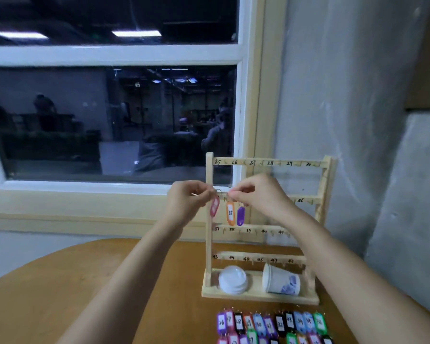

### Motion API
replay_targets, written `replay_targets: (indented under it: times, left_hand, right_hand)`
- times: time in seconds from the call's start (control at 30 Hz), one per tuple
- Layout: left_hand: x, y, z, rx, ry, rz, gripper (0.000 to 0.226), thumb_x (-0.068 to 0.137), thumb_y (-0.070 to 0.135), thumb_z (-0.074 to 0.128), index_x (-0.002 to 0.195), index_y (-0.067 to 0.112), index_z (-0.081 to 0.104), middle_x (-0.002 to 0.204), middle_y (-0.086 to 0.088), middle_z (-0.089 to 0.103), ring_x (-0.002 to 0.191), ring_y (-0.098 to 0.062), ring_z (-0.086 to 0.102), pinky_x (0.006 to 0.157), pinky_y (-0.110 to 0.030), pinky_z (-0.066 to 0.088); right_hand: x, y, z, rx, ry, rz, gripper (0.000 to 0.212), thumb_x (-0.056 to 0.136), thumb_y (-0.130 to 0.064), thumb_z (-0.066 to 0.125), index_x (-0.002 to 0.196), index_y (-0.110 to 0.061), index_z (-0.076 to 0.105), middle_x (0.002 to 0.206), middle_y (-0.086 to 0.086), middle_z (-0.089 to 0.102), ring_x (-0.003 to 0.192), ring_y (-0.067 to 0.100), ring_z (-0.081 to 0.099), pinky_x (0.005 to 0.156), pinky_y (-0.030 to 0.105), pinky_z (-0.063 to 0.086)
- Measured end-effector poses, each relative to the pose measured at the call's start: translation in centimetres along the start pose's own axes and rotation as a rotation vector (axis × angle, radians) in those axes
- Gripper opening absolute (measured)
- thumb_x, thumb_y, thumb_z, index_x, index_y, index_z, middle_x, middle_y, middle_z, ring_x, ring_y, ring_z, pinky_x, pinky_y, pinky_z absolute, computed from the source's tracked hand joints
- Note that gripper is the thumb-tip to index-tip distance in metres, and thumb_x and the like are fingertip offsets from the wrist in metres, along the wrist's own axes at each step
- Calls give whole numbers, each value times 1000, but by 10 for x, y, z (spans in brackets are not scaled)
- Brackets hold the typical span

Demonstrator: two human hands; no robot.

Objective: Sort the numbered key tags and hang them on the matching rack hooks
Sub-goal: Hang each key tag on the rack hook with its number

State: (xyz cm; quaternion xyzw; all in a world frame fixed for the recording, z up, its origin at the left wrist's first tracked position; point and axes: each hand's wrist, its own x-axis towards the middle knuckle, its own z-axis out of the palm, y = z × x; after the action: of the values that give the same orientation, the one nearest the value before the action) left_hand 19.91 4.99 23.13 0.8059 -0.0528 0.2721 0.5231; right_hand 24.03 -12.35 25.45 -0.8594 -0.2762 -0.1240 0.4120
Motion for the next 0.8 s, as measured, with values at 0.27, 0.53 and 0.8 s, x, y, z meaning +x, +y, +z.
replay_targets:
  times: [0.27, 0.53, 0.8]
  left_hand:
    - [45, 34, 8, -91, 110, 73, 21, 86, 19, 67, 67, 23, 75, 69, -2, 71, 70, -11, 61, 75, -38, 53]
    - [61, 28, 19, 73, 216, 31, 9, 84, 25, 69, 75, 27, 71, 72, 2, 71, 74, -18, 66, 73, -43, 58]
    - [62, 15, 23, 98, 210, -4, 10, 83, 26, 70, 75, 23, 73, 56, 4, 56, 55, -12, 46, 58, -34, 44]
  right_hand:
    - [26, -10, -24, 23, 175, -23, 4, 79, -19, 76, 82, -18, 77, 77, -8, 72, 74, 5, 66, 72, 21, 54]
    - [38, -13, -19, -6, 222, -74, 6, 83, -22, 71, 84, -20, 76, 77, -8, 71, 76, 6, 64, 71, 24, 52]
    - [56, -19, -4, -127, 311, -80, 14, 83, -22, 63, 73, -25, 73, 74, -8, 70, 75, 14, 64, 70, 37, 56]
